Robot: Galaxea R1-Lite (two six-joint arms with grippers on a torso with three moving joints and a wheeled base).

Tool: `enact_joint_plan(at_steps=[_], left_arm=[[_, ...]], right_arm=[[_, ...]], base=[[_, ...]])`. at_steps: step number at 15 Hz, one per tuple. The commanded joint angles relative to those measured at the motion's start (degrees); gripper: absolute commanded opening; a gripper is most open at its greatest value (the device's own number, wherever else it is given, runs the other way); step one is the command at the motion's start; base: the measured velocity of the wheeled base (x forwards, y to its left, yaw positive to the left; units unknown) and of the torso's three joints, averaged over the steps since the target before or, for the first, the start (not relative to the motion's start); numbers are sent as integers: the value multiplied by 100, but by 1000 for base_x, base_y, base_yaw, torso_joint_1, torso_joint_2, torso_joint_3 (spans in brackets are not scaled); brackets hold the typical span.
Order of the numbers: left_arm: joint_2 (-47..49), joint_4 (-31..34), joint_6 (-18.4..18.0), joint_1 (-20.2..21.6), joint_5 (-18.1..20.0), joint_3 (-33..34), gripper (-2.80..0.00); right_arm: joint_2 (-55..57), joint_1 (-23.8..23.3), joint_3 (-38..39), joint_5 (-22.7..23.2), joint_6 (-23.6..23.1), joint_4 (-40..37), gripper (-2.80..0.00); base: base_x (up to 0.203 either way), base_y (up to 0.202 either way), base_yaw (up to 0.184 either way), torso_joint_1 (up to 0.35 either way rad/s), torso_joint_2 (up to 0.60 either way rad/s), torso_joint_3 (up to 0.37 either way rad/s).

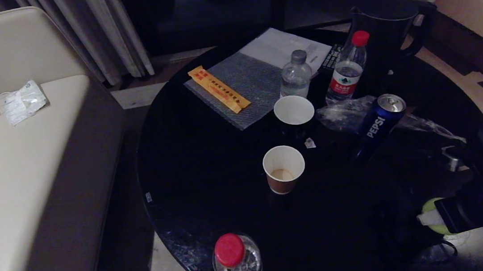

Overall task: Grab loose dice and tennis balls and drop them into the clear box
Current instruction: Pick up the ball on the table, then put the ball in the box

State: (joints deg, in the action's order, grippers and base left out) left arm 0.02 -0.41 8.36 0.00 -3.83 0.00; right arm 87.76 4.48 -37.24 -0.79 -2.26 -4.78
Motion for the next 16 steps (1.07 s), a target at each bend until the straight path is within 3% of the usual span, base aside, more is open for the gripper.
enact_joint_plan(at_steps=[1,5,16], left_arm=[[6,-2,8,0,-4,9,-280],[6,-2,8,0,-4,9,-280],[6,-2,8,0,-4,9,-280]], right_arm=[[-510,9,96,-1,-4,-11,-280],[-1651,-4,484,-57,-18,-55,-280],[-6588,-355,2472,-154,64,-815,-280]], base=[[0,0,0,0,0,0],[0,0,0,0,0,0],[0,0,0,0,0,0]])
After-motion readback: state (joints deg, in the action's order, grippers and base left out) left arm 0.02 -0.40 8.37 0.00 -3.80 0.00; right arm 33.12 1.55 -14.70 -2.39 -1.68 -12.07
